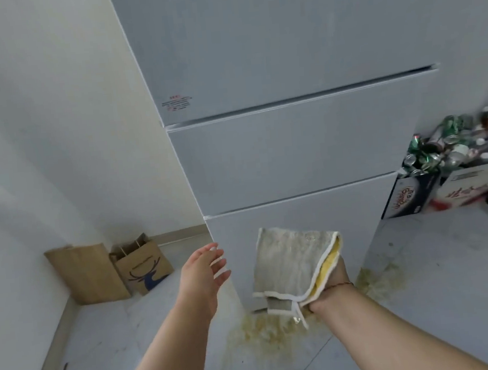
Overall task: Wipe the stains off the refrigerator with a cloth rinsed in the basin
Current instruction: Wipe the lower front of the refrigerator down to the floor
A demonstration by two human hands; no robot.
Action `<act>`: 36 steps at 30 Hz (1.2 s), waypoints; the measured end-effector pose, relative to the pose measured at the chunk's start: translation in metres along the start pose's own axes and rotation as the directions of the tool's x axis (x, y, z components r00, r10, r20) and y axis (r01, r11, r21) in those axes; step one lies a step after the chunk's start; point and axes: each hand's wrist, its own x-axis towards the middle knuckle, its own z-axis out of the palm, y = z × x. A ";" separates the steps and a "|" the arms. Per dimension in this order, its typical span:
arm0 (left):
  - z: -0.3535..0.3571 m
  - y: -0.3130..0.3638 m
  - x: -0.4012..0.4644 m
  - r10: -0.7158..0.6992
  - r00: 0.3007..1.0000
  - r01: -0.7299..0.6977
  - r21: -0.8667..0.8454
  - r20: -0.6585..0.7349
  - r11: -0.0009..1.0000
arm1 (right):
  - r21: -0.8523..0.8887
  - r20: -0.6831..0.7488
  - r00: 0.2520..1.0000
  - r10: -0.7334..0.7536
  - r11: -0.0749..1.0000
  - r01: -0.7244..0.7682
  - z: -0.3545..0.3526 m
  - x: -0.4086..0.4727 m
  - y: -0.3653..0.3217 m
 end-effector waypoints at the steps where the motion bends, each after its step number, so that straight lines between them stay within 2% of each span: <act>1: 0.013 -0.004 0.012 -0.008 0.999 0.009 0.026 -0.036 1.000 | 0.005 -0.013 1.000 -0.018 1.000 0.018 -0.008 0.012 -0.024; 4: 0.044 -0.010 0.047 -0.031 0.987 0.043 0.073 -0.160 0.996 | -0.130 -0.042 0.999 -0.013 0.991 0.007 -0.028 0.043 -0.078; 8: 0.062 -0.011 0.096 -0.039 0.963 0.079 0.141 -0.266 0.987 | -0.162 -0.011 1.000 0.024 0.986 -0.025 -0.030 0.080 -0.127; 13: 0.053 -0.013 0.147 -0.009 0.972 0.092 0.343 -0.236 0.935 | -0.181 -0.020 0.999 0.045 0.982 -0.048 -0.035 0.115 -0.137; 16: 0.046 -0.014 0.171 -0.022 0.966 0.127 0.398 -0.257 0.909 | -0.190 -0.031 0.999 0.039 0.981 -0.044 -0.034 0.124 -0.135; 18: 0.049 -0.014 0.180 0.006 0.976 0.089 0.427 -0.216 0.900 | -0.210 -0.082 0.997 -0.001 0.977 -0.017 -0.039 0.130 -0.132; 22: 0.050 -0.014 0.207 0.062 0.983 0.022 0.443 -0.173 0.896 | -0.183 -0.090 0.996 0.009 0.983 -0.025 -0.042 0.136 -0.134; 24: 0.050 -0.016 0.217 0.068 0.984 0.007 0.417 -0.164 0.909 | -0.200 -0.133 0.990 -0.038 0.980 0.011 -0.048 0.139 -0.138; 28: 0.047 -0.018 0.223 0.092 0.989 -0.028 0.458 -0.117 0.888 | -0.137 -0.100 0.994 -0.053 0.990 0.039 -0.066 0.143 -0.143; 33: 0.046 -0.015 0.224 0.100 0.986 -0.032 0.431 -0.137 0.902 | -0.123 -0.055 0.996 -0.063 0.991 0.056 -0.082 0.142 -0.164; 36: 0.047 -0.012 0.220 0.107 0.975 -0.006 0.459 -0.195 0.888 | -0.171 -0.030 0.996 -0.087 0.982 0.081 -0.083 0.140 -0.178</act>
